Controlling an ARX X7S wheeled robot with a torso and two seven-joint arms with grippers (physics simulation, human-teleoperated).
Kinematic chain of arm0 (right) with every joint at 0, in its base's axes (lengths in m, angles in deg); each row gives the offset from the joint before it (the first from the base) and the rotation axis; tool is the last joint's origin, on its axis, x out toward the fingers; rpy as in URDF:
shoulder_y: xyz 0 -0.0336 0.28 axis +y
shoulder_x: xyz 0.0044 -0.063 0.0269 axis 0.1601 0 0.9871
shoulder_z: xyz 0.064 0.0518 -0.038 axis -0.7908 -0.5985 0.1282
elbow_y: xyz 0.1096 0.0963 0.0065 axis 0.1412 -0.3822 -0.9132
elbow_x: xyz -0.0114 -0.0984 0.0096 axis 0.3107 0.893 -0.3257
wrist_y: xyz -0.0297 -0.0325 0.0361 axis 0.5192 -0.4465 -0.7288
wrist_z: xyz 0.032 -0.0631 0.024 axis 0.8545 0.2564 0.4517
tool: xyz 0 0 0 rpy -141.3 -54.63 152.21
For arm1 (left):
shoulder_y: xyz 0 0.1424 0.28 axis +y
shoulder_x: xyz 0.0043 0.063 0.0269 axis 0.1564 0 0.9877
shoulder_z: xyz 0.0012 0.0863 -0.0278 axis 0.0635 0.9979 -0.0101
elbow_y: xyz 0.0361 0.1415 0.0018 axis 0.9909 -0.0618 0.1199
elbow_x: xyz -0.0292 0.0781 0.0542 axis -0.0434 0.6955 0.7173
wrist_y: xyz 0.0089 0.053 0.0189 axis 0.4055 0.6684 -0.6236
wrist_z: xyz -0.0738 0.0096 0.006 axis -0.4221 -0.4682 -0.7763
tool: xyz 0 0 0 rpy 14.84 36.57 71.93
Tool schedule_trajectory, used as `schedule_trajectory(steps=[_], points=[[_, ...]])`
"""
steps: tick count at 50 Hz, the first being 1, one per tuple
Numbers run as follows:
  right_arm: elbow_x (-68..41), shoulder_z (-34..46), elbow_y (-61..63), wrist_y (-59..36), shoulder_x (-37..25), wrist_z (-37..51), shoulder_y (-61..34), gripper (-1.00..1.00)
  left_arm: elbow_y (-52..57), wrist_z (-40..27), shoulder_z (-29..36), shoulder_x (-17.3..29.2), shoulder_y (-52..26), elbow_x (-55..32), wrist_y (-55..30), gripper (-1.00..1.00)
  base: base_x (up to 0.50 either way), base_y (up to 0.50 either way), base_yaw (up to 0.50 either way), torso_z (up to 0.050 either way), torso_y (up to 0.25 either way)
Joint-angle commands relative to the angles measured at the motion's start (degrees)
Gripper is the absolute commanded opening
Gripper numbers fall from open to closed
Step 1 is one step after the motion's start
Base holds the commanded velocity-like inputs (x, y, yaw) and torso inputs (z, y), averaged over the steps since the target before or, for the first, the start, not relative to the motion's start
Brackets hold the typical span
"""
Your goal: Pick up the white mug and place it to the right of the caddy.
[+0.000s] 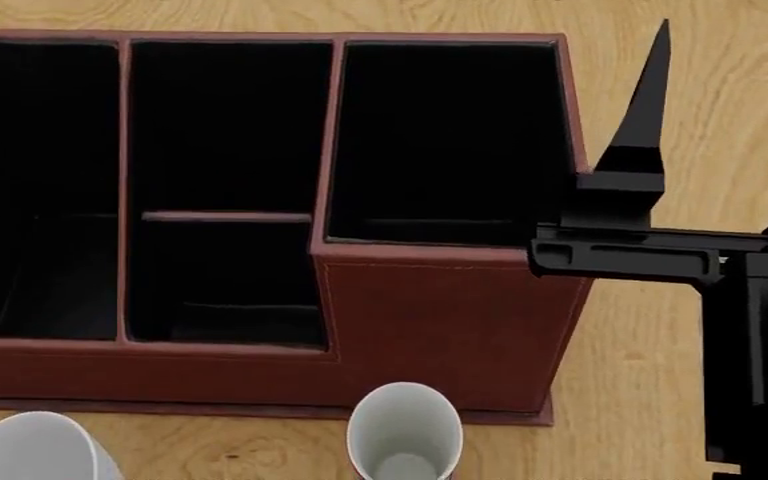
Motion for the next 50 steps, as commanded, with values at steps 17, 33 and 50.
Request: schedule_trajectory(steps=[17, 33, 50], points=[[-24.63, 10.38, 8.35, -4.70, -14.91, 20.80, -6.63, 1.00, 4.58, -1.84, -3.61, 1.02, 0.60, -1.64, -3.80, 1.00, 0.00, 0.00, 0.00, 0.000, 0.000], [-29.75, 19.37, 6.87, 0.62, -18.24, 26.59, -9.16, 1.00, 6.88, -42.65, -8.27, 39.18, 10.81, -35.40, 14.87, 1.00, 0.00, 0.00, 0.00, 0.000, 0.000], [-29.65, 27.42, 4.96, -1.28, -14.90, 24.41, -12.19, 1.00, 6.88, -50.76, -30.46, 50.40, 38.70, -38.64, 27.69, 1.00, 0.00, 0.00, 0.00, 0.000, 0.000]])
